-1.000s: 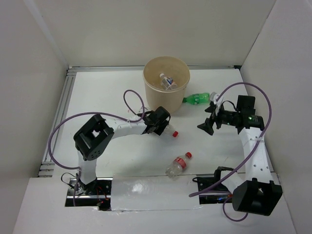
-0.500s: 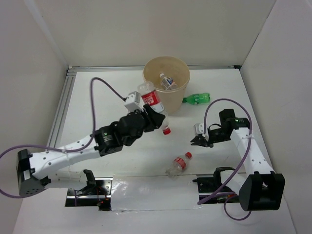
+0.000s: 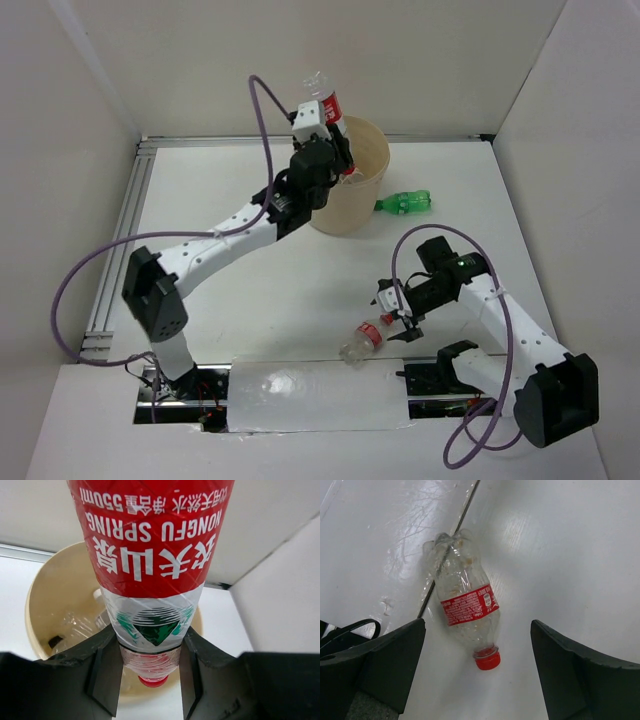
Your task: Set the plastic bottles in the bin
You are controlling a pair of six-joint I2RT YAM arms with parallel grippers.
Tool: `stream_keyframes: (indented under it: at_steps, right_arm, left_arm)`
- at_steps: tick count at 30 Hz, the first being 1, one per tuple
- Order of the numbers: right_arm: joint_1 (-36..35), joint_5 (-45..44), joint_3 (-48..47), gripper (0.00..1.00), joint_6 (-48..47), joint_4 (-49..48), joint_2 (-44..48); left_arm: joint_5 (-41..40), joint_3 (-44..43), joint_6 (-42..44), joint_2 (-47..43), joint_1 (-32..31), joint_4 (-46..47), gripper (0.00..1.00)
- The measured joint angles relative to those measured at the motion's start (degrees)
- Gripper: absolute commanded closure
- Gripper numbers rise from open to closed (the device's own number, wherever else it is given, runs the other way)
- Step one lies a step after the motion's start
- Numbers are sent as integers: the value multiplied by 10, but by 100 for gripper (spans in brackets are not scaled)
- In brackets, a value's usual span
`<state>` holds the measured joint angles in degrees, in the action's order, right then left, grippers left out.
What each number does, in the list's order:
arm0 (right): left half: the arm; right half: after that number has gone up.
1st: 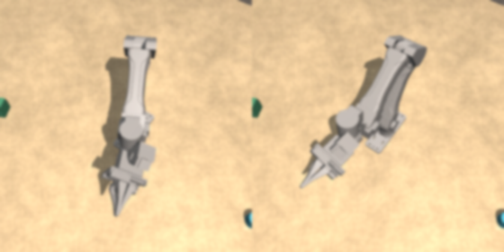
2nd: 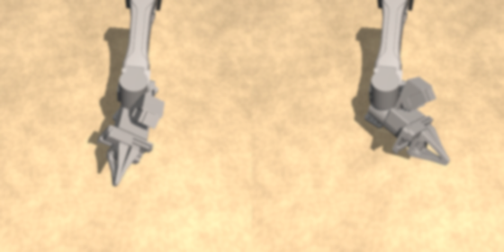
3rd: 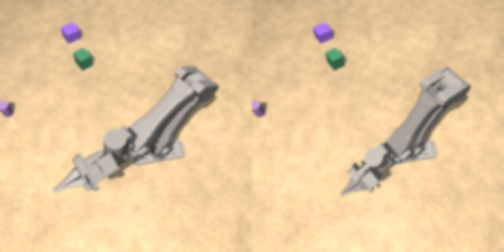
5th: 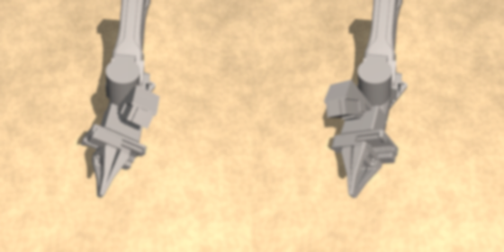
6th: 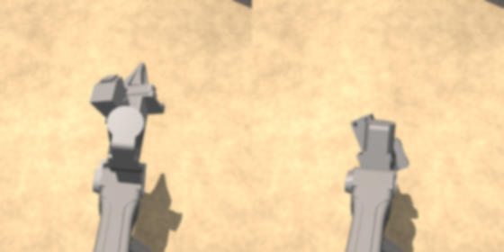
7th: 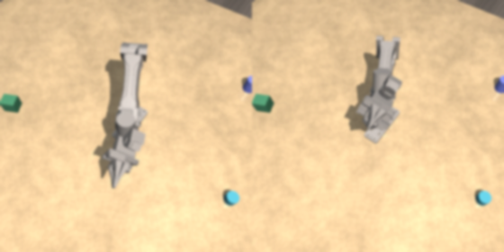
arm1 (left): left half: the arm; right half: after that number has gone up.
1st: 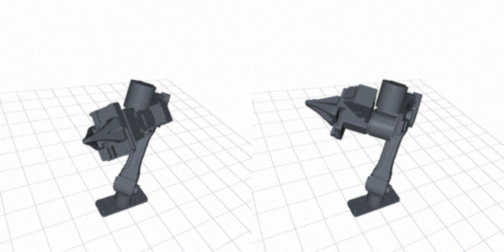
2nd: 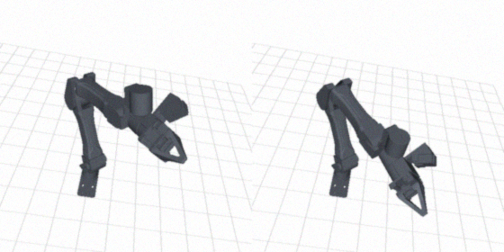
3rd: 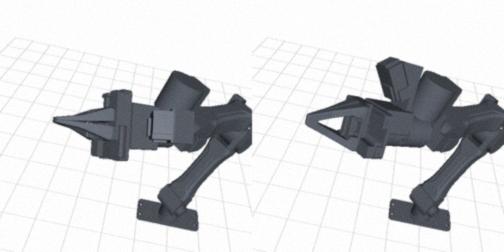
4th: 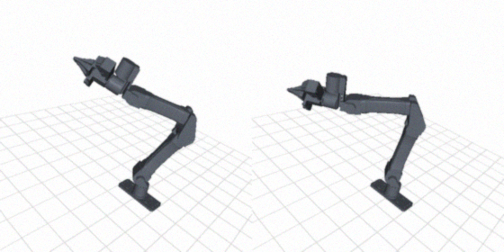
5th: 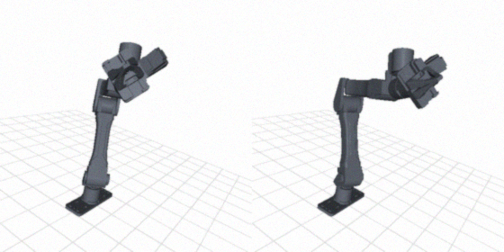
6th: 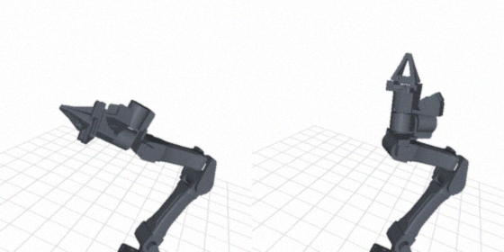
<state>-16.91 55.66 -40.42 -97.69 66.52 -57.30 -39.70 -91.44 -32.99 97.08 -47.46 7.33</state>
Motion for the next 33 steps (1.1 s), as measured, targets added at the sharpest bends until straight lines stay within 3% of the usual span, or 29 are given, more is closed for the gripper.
stream_keyframes:
  at_steps: [1, 4, 5, 6, 12, 18, 20, 21, 24, 25, 26, 29, 33]
  right_arm:
    - [-12, -6, 3, 5, 9, -7, 3]
    - [-52, -28, 13, 5, 50, -47, 7]
    - [-66, -38, 17, 4, 66, -64, 7]
    - [-84, -50, 21, 4, 85, -83, 7]
    - [-178, -110, 54, 3, 186, -195, 0]
    - [-204, -158, 87, 11, 220, -266, -28]
    - [-210, -175, 105, 17, 223, -279, -38]
    - [-212, -183, 112, 28, 224, -283, -42]
    - [-215, -193, 120, 48, 223, -298, -54]
    - [-215, -195, 118, 61, 223, -300, -56]
    - [-215, -195, 116, 66, 226, -300, -57]
    - [-207, -194, 88, 74, 231, -273, -69]
    - [-169, -163, -37, 74, 266, -233, -76]
  left_arm:
    - [-1, -23, 4, 24, 7, -4, 47]
    - [-5, -83, 17, 79, 27, -28, 26]
    - [-3, -97, 19, 90, 32, -39, 13]
    - [-2, -106, 19, 98, 37, -61, 6]
    - [11, -96, 32, 82, 54, -72, 1]
    - [47, 91, 44, -121, 28, -84, 1]
    - [67, 186, 41, -224, 19, -93, 1]
    - [76, 235, 32, -274, 17, -87, 1]
    - [90, 353, 0, -385, 16, -102, 1]
    - [92, 388, -15, -411, 15, -110, 1]
    - [95, 417, -27, -432, 13, -123, 1]
    - [101, 480, -65, -463, 2, -160, 1]
    - [100, 517, -105, -474, -15, -193, 1]
